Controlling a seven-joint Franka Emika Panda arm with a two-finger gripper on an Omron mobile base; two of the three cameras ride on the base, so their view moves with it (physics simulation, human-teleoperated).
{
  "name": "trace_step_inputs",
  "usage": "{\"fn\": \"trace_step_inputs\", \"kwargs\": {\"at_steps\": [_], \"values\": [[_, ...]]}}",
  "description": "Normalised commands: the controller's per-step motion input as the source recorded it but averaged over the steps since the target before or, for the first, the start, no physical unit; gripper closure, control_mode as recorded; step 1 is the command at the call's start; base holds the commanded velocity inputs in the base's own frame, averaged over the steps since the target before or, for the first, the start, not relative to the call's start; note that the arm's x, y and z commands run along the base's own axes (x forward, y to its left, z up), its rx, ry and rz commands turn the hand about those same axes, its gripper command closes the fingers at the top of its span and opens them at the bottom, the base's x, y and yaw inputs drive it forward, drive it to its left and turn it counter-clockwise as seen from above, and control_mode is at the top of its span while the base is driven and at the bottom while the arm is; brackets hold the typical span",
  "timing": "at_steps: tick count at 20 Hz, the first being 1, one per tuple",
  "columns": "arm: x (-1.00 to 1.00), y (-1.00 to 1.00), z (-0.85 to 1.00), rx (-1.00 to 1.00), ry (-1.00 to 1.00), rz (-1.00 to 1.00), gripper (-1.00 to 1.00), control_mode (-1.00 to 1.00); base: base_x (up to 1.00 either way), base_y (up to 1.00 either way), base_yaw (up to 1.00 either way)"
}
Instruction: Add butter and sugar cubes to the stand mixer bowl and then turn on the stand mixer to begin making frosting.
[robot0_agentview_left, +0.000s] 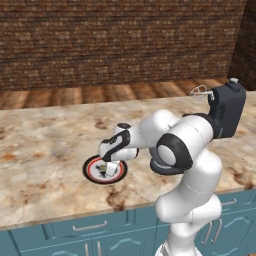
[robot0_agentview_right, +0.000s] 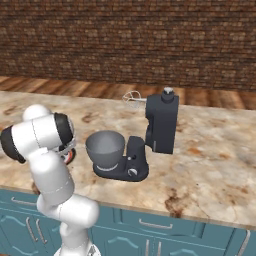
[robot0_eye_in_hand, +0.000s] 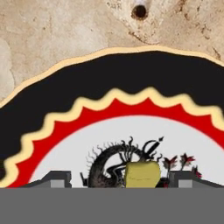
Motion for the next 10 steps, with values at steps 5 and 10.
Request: {"fn": "trace_step_inputs", "kwargs": {"at_steps": [5, 10], "values": [[0.0, 0.47, -0.1, -0.03, 0.08, -0.27, 1.0, -1.0, 0.0, 0.0, 0.0], [-0.08, 0.48, -0.01, -0.08, 0.1, -0.28, 1.0, -1.0, 0.0, 0.0, 0.0]]}}
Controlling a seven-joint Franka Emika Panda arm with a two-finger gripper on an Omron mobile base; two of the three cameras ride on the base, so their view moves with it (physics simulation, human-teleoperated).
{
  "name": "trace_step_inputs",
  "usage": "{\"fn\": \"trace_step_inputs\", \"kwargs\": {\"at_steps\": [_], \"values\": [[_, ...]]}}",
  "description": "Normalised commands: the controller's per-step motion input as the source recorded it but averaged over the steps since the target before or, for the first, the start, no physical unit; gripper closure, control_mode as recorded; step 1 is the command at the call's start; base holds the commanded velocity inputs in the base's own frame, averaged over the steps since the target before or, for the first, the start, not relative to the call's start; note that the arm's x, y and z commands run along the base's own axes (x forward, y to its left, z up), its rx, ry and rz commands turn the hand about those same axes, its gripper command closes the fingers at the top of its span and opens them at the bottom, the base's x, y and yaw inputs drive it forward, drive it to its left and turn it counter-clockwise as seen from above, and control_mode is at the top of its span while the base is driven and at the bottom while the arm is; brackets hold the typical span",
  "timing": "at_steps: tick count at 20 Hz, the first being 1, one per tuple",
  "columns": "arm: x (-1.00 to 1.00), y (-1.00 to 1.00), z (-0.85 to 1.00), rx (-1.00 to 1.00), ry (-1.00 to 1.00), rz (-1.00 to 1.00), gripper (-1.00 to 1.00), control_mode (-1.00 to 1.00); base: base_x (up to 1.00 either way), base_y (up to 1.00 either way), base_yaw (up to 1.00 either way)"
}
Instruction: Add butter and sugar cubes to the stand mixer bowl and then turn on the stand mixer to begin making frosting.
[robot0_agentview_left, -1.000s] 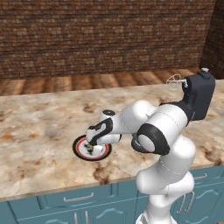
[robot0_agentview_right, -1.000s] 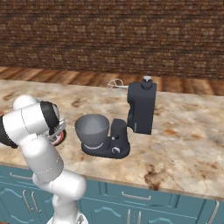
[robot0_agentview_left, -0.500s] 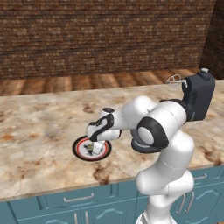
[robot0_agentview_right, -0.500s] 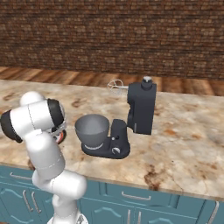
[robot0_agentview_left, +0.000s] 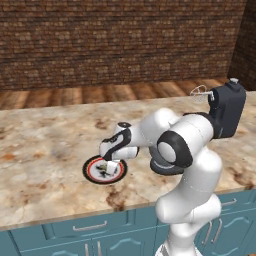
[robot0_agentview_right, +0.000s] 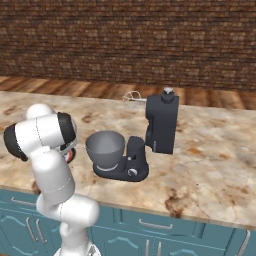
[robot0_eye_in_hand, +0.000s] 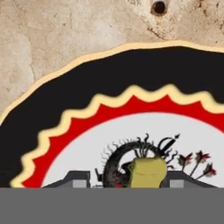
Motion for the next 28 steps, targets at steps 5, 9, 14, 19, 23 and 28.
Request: {"fn": "trace_step_inputs", "kwargs": {"at_steps": [5, 9, 14, 19, 23, 28], "values": [[-0.58, 0.57, 0.0, -0.1, 0.04, -0.3, 1.0, -1.0, 0.0, 0.0, 0.0], [-0.25, 0.48, 0.21, -0.06, 0.09, -0.34, 1.0, -1.0, 0.0, 0.0, 0.0], [-0.04, 0.33, 0.94, 0.0, 0.11, -0.35, 1.0, -1.0, 0.0, 0.0, 0.0], [-0.18, 0.24, 1.0, 0.0, 0.14, -0.33, 1.0, -1.0, 0.0, 0.0, 0.0], [-0.15, 0.06, 1.0, 0.0, 0.2, -0.33, 1.0, -1.0, 0.0, 0.0, 0.0], [-0.05, 0.12, 1.0, 0.0, 0.18, -0.33, 1.0, -1.0, 0.0, 0.0, 0.0]]}}
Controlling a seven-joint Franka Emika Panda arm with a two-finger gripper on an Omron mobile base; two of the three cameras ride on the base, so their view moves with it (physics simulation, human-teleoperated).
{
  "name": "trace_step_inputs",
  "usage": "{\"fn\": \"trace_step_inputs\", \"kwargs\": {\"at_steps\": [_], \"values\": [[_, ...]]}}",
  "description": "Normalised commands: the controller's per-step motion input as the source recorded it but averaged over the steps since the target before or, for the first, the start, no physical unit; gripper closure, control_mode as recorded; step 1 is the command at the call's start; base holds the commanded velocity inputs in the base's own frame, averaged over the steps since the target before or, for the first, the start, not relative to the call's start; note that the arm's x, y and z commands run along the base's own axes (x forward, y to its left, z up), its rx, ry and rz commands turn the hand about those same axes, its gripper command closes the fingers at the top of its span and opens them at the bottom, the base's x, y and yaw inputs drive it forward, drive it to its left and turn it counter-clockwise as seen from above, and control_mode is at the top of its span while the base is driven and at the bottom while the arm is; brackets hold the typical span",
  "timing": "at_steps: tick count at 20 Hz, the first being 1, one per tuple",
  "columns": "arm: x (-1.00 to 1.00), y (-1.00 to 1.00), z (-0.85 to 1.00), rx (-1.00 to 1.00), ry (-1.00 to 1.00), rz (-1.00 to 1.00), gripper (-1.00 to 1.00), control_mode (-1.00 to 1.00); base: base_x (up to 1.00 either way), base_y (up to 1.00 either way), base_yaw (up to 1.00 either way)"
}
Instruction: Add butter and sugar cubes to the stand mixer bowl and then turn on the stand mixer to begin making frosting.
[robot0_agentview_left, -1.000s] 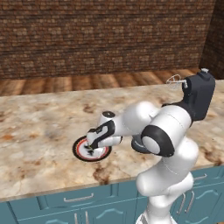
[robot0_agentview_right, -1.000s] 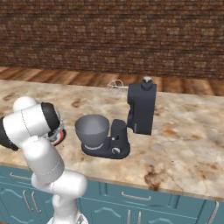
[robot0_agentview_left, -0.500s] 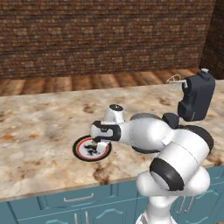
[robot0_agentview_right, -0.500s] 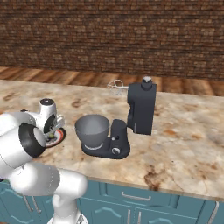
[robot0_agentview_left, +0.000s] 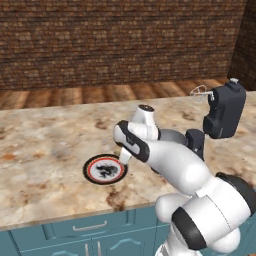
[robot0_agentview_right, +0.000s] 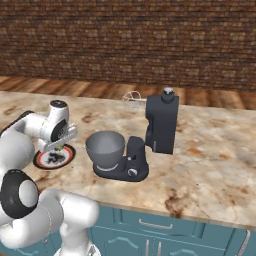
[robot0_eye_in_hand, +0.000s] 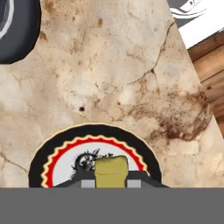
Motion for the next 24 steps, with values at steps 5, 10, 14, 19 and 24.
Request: {"fn": "trace_step_inputs", "kwargs": {"at_steps": [5, 10, 14, 19, 24], "values": [[0.0, 0.09, 1.0, -0.01, 0.18, -0.32, 1.0, -1.0, 0.0, 0.0, 0.0], [0.03, -0.1, 1.0, -0.11, 0.19, -0.34, 1.0, -1.0, 0.0, 0.0, 0.0], [0.3, -0.38, 0.98, -0.19, 0.17, -0.35, 1.0, -1.0, 0.0, 0.0, 0.0], [0.41, -0.43, 0.37, -0.18, 0.15, -0.34, 1.0, -1.0, 0.0, 0.0, 0.0], [0.16, -0.32, -0.14, -0.11, 0.01, -0.33, 1.0, -1.0, 0.0, 0.0, 0.0]]}}
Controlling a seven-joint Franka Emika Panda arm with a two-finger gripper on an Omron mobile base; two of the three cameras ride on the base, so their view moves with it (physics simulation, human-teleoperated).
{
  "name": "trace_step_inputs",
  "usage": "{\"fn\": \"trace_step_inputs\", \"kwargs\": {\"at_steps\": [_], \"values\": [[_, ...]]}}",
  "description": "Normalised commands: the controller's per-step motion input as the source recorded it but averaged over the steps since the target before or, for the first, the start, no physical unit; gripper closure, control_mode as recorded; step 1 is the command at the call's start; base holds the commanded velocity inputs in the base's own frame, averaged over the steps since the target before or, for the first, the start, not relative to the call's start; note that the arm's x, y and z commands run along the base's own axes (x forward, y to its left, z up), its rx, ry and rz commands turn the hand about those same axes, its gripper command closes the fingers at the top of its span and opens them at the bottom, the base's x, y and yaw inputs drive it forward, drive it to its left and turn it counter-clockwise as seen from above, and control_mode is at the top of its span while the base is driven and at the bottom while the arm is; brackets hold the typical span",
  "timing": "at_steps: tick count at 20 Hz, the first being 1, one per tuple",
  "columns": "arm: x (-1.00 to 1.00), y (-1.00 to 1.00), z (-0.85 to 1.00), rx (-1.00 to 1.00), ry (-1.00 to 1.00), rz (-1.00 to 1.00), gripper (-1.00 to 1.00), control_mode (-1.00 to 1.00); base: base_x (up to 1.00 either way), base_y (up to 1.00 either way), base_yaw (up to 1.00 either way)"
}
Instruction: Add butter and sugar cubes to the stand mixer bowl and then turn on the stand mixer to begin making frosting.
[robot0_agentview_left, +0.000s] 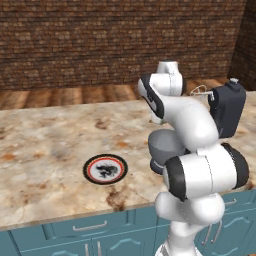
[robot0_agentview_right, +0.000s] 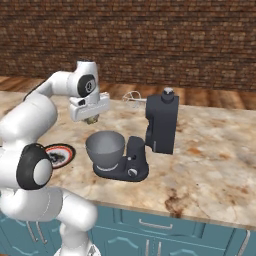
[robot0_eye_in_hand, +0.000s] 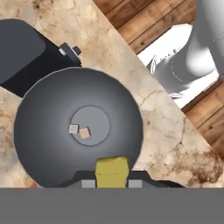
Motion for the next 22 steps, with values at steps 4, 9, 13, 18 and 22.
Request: {"fn": "trace_step_inputs", "kwargs": {"at_steps": [4, 9, 13, 18, 22], "values": [[0.04, -0.12, -0.38, -0.09, -0.01, -0.29, 1.0, -1.0, 0.0, 0.0, 0.0], [0.0, 0.0, -0.51, -0.08, -0.03, -0.25, 1.0, -1.0, 0.0, 0.0, 0.0], [0.0, 0.0, -0.43, -0.06, 0.0, -0.24, 1.0, -1.0, 0.0, 0.0, 0.0], [0.0, 0.0, -0.3, -0.02, -0.02, -0.22, 1.0, -1.0, 0.0, 0.0, 0.0], [0.03, 0.07, -0.16, 0.0, -0.04, -0.2, 1.0, -1.0, 0.0, 0.0, 0.0]]}}
